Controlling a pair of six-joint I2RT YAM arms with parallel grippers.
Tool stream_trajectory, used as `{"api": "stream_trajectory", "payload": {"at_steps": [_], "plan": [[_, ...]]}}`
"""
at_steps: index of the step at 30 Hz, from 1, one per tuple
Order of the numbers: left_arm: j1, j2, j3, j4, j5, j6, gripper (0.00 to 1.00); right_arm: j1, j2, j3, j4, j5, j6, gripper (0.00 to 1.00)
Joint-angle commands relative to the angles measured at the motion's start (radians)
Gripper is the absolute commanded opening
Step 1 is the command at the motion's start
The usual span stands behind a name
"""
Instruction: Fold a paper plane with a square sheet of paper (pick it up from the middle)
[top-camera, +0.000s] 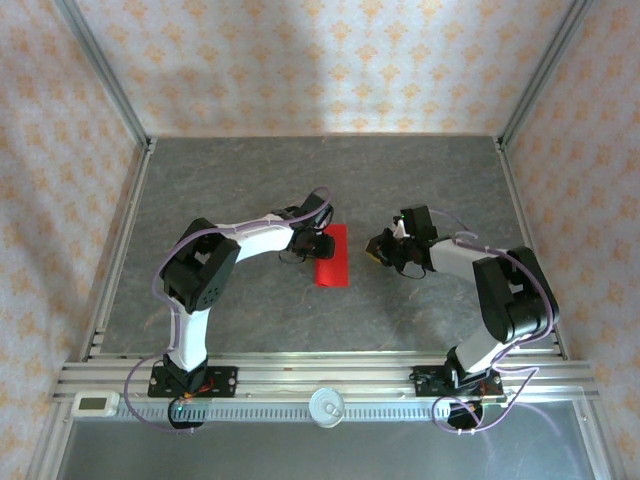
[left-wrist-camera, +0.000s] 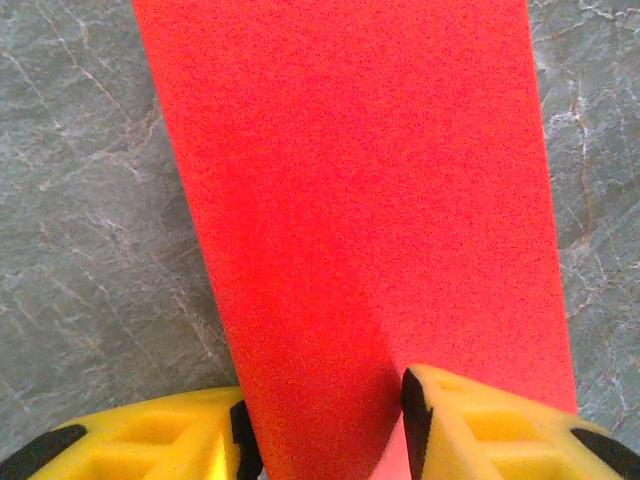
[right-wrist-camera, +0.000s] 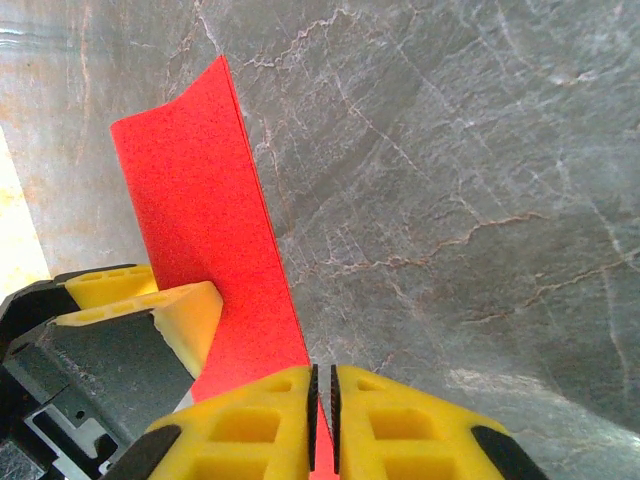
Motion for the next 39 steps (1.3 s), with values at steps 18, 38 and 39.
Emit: {"api": "stream_trajectory", "payload": {"at_steps": [18, 38, 39], "plan": [[0.039, 0.122, -0.020, 0.005, -0.165, 0.056, 0.48, 0.025, 0.026, 0.053, 0.005, -0.011, -0.010, 0.15], [0.039, 0.124, -0.017, -0.004, -0.169, 0.058, 0.46, 0.028, 0.030, 0.053, 0.003, -0.008, -0.010, 0.14], [0.039, 0.124, -0.017, -0.005, -0.171, 0.058, 0.46, 0.028, 0.030, 0.053, 0.003, -0.009, -0.010, 0.14]]}}
